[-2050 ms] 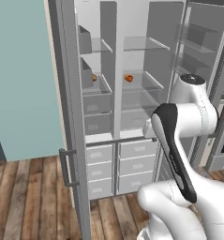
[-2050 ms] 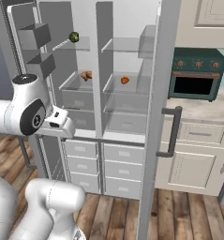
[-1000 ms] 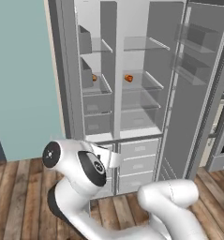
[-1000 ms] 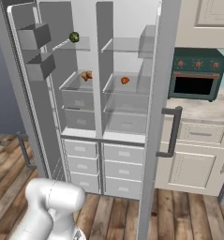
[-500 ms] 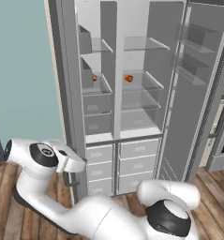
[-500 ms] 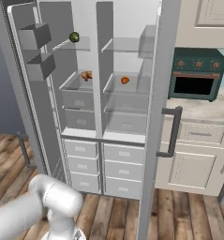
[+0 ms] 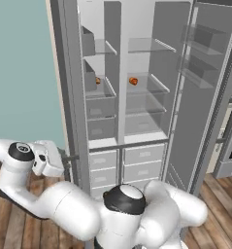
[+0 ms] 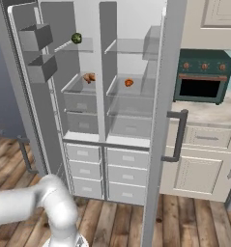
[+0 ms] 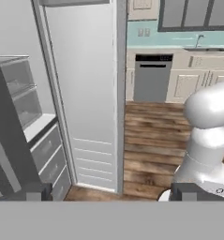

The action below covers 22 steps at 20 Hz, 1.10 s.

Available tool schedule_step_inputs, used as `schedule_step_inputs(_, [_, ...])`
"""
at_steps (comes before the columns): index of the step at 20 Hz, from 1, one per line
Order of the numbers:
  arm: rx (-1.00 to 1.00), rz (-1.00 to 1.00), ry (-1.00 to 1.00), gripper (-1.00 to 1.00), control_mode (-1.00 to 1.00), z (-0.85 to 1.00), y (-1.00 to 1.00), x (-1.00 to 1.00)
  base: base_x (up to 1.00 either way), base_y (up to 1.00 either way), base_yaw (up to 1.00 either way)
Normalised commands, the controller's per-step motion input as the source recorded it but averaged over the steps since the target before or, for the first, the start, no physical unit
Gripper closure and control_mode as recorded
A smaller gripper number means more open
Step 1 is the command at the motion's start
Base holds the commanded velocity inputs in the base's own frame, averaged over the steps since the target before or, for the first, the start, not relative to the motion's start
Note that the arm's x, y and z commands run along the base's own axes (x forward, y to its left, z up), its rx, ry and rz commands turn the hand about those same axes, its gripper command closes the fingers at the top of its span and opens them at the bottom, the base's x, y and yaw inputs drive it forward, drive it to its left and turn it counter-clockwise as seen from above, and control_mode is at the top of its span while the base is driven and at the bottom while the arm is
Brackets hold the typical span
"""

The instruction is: There's a chicken drumstick in the fridge that needs to be moved to the freezer for freezing. Pick up the chicken drumstick from the fridge, place it on any shelf in the freezer, and close the fridge and freezer doors when done.

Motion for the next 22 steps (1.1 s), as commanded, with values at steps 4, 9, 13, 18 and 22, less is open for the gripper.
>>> schedule_step_inputs(4, [0.0,-0.02,0.0,-1.0,-1.0,-0.36,0.14,0.45,0.0,0.0,0.0])
schedule_step_inputs(9, [0.0,0.0,0.0,-1.0,-1.0,-0.61,0.01,0.53,0.0,0.0,0.0])
schedule_step_inputs(13, [0.0,0.0,0.0,-1.0,-1.0,-0.57,0.0,0.53,0.0,0.0,0.0])
schedule_step_inputs(18, [0.0,0.0,-0.03,-1.0,-1.0,-0.65,0.03,0.41,0.0,0.0,0.0])
schedule_step_inputs(22, [0.0,0.0,-0.02,-1.0,-1.0,-0.35,0.28,0.49,0.0,0.0,0.0])
